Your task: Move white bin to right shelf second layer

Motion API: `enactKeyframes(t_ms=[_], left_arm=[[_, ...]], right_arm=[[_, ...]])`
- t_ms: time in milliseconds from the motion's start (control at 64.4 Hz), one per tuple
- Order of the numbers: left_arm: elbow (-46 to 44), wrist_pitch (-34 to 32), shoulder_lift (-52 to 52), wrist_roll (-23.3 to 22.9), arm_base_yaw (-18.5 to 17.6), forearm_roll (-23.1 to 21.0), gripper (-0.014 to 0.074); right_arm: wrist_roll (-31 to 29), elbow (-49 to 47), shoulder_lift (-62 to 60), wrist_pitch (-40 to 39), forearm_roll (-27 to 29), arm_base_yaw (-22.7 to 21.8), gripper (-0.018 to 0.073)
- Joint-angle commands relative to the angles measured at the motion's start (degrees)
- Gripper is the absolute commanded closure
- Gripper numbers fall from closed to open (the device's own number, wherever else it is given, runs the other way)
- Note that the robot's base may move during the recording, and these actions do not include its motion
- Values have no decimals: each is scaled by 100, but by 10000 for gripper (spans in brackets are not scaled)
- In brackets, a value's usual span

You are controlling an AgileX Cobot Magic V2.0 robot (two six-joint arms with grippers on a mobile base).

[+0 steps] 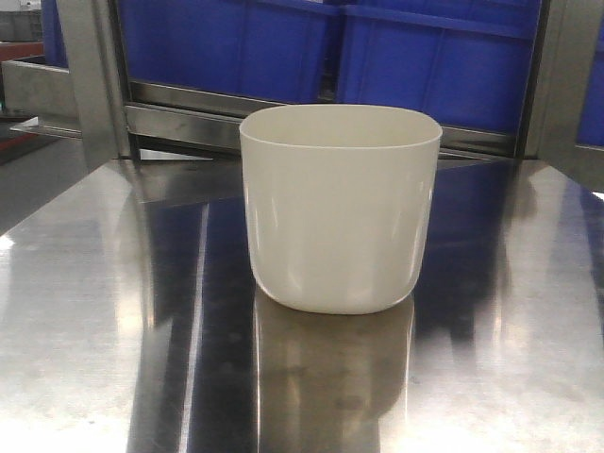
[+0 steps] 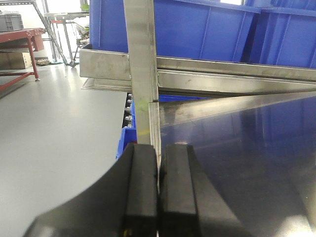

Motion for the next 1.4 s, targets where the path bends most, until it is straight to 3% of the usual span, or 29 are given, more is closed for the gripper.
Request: enactKeyframes(t_ms=[0, 1196, 1382], left_arm=[[211, -488, -80, -20, -30, -31, 512], [211, -488, -80, -20, -30, -31, 512], [211, -488, -80, -20, -30, -31, 512]], right_arm=[[-35, -97, -115, -455, -31, -33, 512], [-35, -97, -115, -482, -31, -33, 511], [-25, -97, -115, -930, -31, -33, 511]])
